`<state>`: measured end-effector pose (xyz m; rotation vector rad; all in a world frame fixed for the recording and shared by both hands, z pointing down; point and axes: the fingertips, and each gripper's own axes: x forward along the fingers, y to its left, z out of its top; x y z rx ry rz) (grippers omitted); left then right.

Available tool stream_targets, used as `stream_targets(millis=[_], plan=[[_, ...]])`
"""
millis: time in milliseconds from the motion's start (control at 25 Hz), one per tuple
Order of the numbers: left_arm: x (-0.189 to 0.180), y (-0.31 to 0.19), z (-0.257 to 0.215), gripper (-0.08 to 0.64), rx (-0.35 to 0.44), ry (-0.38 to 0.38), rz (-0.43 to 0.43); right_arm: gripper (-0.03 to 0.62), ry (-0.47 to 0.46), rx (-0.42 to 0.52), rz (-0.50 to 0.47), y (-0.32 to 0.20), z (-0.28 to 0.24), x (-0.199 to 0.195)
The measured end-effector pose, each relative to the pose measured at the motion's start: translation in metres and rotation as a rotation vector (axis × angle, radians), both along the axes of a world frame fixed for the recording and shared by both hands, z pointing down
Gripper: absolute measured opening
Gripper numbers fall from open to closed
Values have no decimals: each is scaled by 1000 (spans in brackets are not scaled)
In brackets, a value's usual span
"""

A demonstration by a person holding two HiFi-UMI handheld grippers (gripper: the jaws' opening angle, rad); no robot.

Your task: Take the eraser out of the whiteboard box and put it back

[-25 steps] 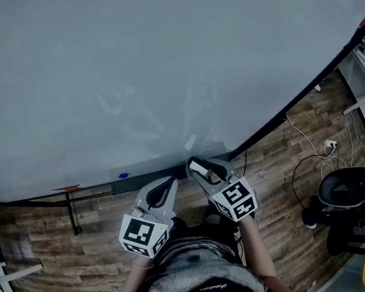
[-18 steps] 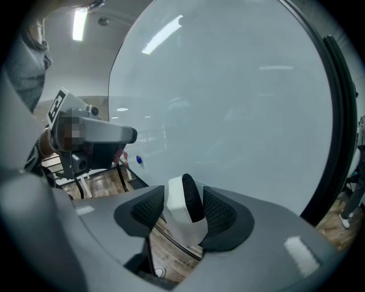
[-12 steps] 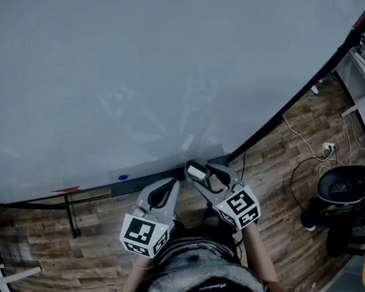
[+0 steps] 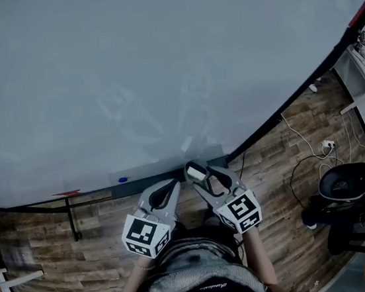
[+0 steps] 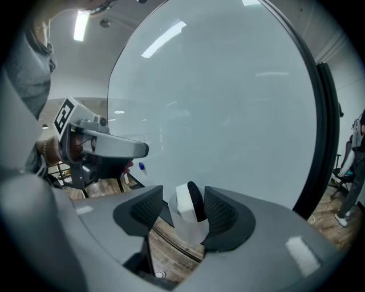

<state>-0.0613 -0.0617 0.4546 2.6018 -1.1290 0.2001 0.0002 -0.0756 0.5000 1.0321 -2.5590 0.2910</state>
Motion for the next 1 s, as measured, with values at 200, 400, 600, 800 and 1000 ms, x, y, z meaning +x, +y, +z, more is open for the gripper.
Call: stream_targets(millis=[200, 400, 600, 800, 1000], plan=[[1, -1, 2, 2, 0, -6, -3, 229, -9, 2, -3, 4, -2, -3], [2, -1, 3, 1, -2, -14, 1, 183, -23, 18, 14, 4, -6, -3], [5, 2, 5, 2, -9, -17, 10, 146, -39, 19, 18, 6, -8, -2], [8, 3, 9, 1, -13, -19, 15, 87, -38, 19, 11, 9, -7, -4], [12, 7, 3, 1, 5, -16, 17, 43, -45, 36, -11, 14, -17, -9]])
